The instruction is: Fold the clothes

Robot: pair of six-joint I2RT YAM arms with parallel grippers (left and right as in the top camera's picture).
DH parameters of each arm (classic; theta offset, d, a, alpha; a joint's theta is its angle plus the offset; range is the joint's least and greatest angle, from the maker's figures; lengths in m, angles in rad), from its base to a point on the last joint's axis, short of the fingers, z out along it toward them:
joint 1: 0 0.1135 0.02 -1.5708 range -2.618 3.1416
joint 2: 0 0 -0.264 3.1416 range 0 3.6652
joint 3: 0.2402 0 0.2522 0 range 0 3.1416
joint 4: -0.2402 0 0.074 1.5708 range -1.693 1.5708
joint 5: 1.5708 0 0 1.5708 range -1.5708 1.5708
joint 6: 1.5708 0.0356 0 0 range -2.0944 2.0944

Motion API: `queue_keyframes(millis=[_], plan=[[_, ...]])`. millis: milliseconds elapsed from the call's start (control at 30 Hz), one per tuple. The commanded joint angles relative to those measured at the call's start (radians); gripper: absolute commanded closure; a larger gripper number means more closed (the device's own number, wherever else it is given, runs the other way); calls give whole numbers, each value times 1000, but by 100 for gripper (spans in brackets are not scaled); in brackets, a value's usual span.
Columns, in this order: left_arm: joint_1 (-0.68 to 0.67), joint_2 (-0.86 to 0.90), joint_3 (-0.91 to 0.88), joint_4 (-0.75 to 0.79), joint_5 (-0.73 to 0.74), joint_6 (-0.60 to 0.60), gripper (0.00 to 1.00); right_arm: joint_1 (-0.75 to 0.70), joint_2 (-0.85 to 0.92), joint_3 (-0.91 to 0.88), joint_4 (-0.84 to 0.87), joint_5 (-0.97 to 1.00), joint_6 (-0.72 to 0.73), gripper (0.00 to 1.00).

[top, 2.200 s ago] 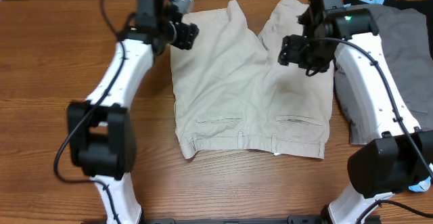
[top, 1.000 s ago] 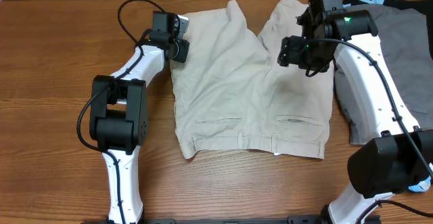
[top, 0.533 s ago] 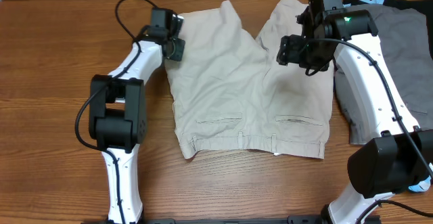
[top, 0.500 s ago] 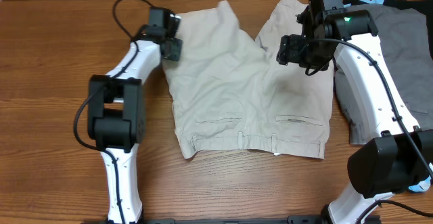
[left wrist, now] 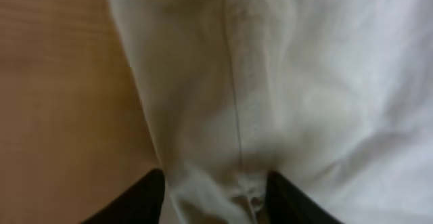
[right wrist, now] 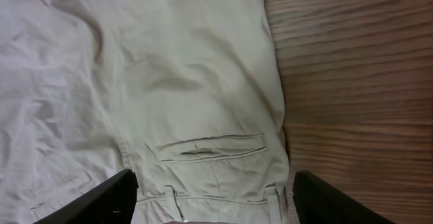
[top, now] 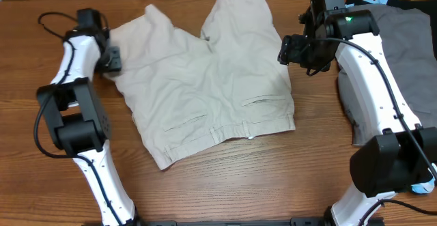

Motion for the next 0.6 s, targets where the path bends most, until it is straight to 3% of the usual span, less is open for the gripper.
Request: queue_keyframes(millis=[0, 233, 400, 567], plan=[[17, 79, 68, -170, 83, -9, 45, 5, 35, -5, -8, -56, 7, 23], [6, 69, 353, -469, 203, 48, 14, 16, 43, -5, -79, -60, 13, 17], [-30, 27, 643, -627, 266, 55, 10, 40, 39, -5, -85, -84, 42, 16], [-76, -24, 801, -693, 282, 55, 0, 84, 39, -13, -128, 8, 85, 14]])
